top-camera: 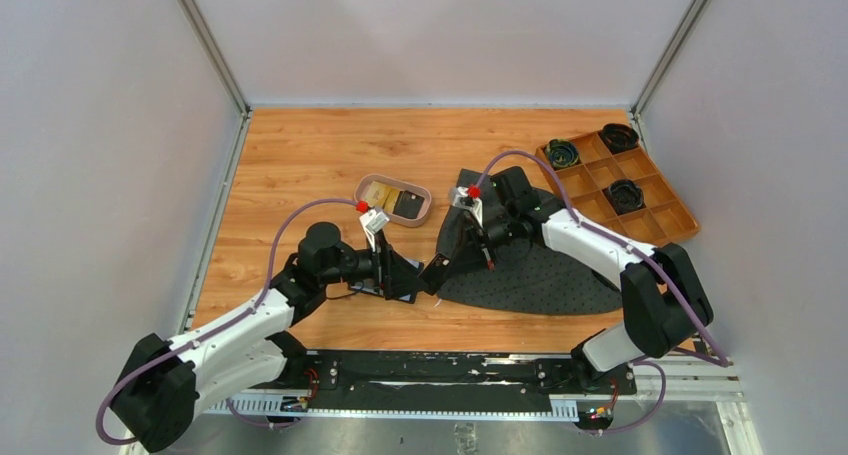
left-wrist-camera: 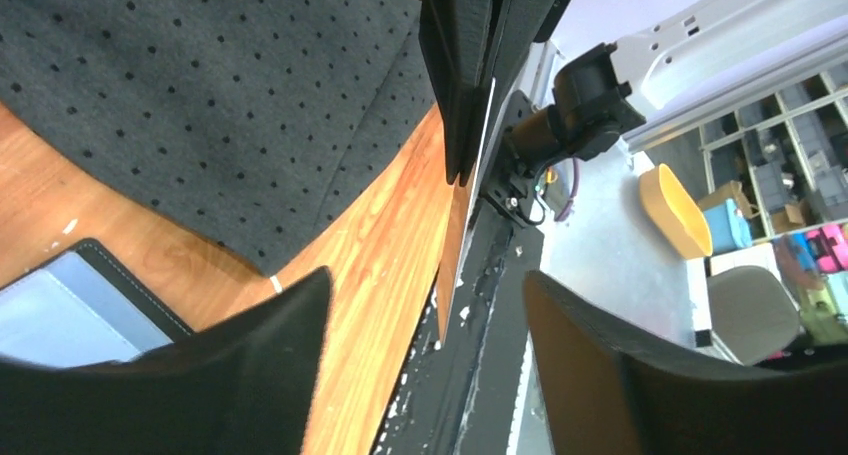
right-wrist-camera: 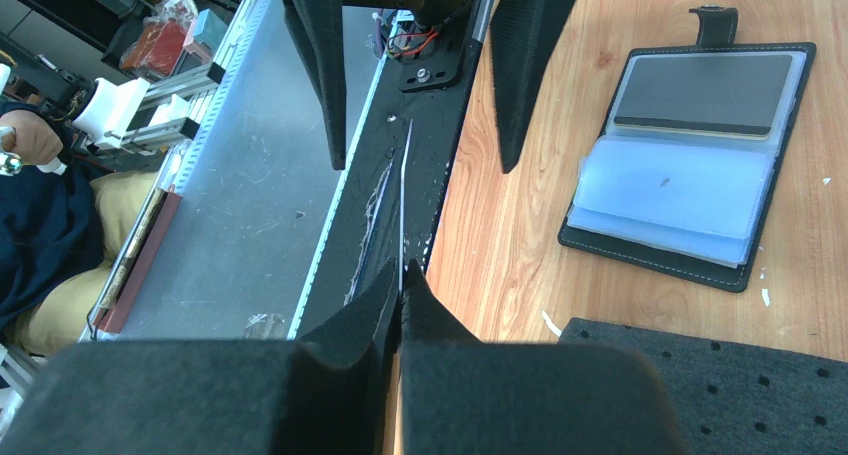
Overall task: Put the credit cards into the card holder
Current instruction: Insert the credit card into the card holder.
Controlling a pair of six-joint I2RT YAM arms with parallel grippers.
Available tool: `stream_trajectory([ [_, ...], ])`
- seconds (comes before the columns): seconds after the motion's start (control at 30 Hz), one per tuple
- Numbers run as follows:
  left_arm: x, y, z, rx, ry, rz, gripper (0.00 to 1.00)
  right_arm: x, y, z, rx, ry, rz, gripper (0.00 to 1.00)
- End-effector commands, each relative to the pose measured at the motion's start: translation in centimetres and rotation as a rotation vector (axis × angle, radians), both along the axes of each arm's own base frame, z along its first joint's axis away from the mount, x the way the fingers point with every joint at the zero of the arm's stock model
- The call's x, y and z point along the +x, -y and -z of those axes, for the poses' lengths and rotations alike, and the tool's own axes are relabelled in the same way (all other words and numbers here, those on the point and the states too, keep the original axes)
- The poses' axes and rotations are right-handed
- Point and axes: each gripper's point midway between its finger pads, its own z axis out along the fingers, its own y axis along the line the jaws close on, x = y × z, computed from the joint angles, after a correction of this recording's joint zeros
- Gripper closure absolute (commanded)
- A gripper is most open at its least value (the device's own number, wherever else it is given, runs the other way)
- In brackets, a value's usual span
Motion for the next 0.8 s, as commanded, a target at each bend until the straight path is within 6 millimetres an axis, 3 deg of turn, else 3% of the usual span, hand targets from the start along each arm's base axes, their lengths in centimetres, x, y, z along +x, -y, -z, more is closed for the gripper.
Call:
stream_trajectory([
  [0.0,-0.5,0.5,-0.4,-0.027,0.010,0.054,0.38,0.3,0.0,-0.5,0.010,-0.018,-0.006,1.00],
  [0.1,-0.6,0.6,-0.2,-0.021,0.002,0.064,0.59,0.4,-0.1,-0.3,0.008,-0.029,-0.007,1.00],
  [0.2,-0.7,0.7,0.0,-0.015,0.003,0.081,0.96,0.3,-0.1,-0.2,0.007,-0.036,-0.011,1.00],
  [0.23,-0.6,0.7,0.1,-0.013,0.009,0.081,1.00,0.2,-0.1,-0.1,0.006,-0.035,-0.011,1.00],
  [0.3,-0.4,0.6,0.5,-0.003,0.018,0.069,1.00,0.2,-0.2,0.2,-0.007,-0.029,-0.005,0.96],
  [0.33,-0.4,0.5,0.8,0.003,0.026,0.062,1.00,0.3,-0.2,0.3,-0.015,-0.023,0.001,0.86],
  [0.43,-0.3,0.0,1.6,0.017,0.027,0.033,1.00,1.1,0.0,1.2,-0.060,0.032,0.045,0.32],
  [0.47,-0.3,-0.2,1.9,0.019,0.026,0.017,1.00,1.5,0.1,1.6,-0.082,0.065,0.065,0.25],
  [0.57,0.0,-1.1,2.6,0.018,0.020,-0.065,1.00,3.1,1.1,2.7,-0.164,0.171,0.136,0.19],
  [0.7,0.9,-2.9,2.5,-0.023,-0.019,-0.191,1.00,5.4,2.7,3.3,-0.231,0.244,0.239,0.20],
  [0.77,1.7,-4.0,2.2,-0.022,-0.032,-0.258,1.00,5.6,2.9,3.3,-0.227,0.243,0.256,0.21],
])
